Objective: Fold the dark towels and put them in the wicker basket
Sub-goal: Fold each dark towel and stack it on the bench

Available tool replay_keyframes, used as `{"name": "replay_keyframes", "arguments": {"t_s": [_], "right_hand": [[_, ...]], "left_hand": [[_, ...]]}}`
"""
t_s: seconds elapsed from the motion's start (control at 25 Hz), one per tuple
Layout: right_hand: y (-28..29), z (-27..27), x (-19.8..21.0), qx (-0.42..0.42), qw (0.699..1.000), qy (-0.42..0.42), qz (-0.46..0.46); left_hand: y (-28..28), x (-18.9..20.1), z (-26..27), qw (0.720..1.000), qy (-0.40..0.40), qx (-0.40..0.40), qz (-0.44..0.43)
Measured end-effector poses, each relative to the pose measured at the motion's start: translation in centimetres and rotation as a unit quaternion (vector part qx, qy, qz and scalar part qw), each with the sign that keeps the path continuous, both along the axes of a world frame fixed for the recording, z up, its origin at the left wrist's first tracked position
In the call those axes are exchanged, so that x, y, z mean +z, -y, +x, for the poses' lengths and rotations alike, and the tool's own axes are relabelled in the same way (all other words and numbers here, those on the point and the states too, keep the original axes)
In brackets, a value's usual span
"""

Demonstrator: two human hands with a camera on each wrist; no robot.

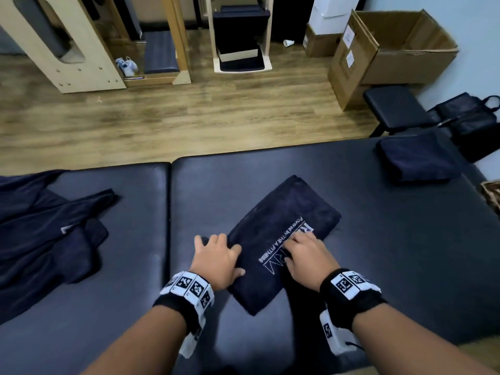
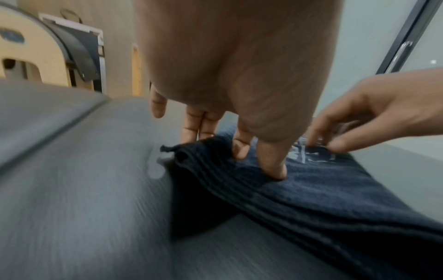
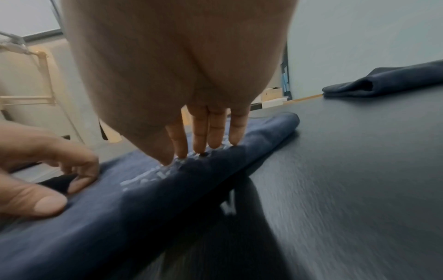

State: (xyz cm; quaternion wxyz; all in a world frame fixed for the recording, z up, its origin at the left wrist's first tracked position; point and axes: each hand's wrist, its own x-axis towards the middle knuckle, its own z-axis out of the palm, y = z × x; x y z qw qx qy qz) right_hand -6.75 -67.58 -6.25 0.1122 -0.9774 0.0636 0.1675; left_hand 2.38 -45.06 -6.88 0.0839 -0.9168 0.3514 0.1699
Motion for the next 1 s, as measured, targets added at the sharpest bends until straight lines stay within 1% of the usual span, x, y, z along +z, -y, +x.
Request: {"name": "replay_keyframes", "arguments": {"t_s": [0.08, 0.16, 0.2, 0.28, 0.36, 0.44, 0.48, 0.6, 0.72, 0.8, 0.88, 1.0], "right_hand": [[-0.6, -2.3, -1.0, 0.023, 1.000, 0.010, 0.001], [-0.1, -5.0, -1.7, 0.007, 1.000, 0.020, -0.011], [0.4, -6.4, -1.8, -0.012, 0.999, 0.024, -0.017], [1.3, -8.7, -1.7, -0.038, 0.998, 0.035, -0.023], [1.5, -10.3, -1.2, -0.004, 0.999, 0.031, -0.012], [0.7, -11.4, -0.5, 0.050, 0.999, -0.002, -0.005], [0.4, -12.0, -0.1, 0.061, 0.998, -0.024, -0.015], [-0.5, -12.9, 0.0, 0.047, 0.996, -0.058, -0.052], [-1.1, -13.1, -0.3, 0.044, 0.994, -0.064, -0.075], [-0.9, -12.6, -0.2, 0.029, 0.995, -0.057, -0.074], [-0.3, -11.5, 0.8, 0.007, 0.998, -0.039, -0.049], [1.8, -8.3, 3.2, -0.063, 0.998, -0.001, -0.011]], "left_hand": [[0.3, -0.4, -3.9, 0.998, -0.050, -0.017, -0.023], [0.6, -0.7, -7.7, 0.993, -0.100, -0.041, -0.049], [0.7, -0.7, -9.1, 0.991, -0.112, -0.046, -0.062], [1.0, -0.6, -10.9, 0.990, -0.107, -0.044, -0.077], [1.4, -0.1, -11.7, 0.992, -0.087, -0.060, -0.074], [1.7, 0.2, -11.8, 0.993, -0.074, -0.079, -0.050], [1.8, 0.2, -11.9, 0.994, -0.069, -0.080, -0.036], [1.7, -0.2, -12.1, 0.994, -0.045, -0.100, -0.016], [1.5, -0.9, -11.8, 0.987, 0.014, -0.158, -0.032], [1.8, -0.7, -10.9, 0.982, 0.033, -0.183, -0.041], [2.7, 0.6, -9.1, 0.985, 0.014, -0.166, -0.051], [5.1, 3.2, -5.0, 0.992, -0.037, -0.098, -0.069]]}}
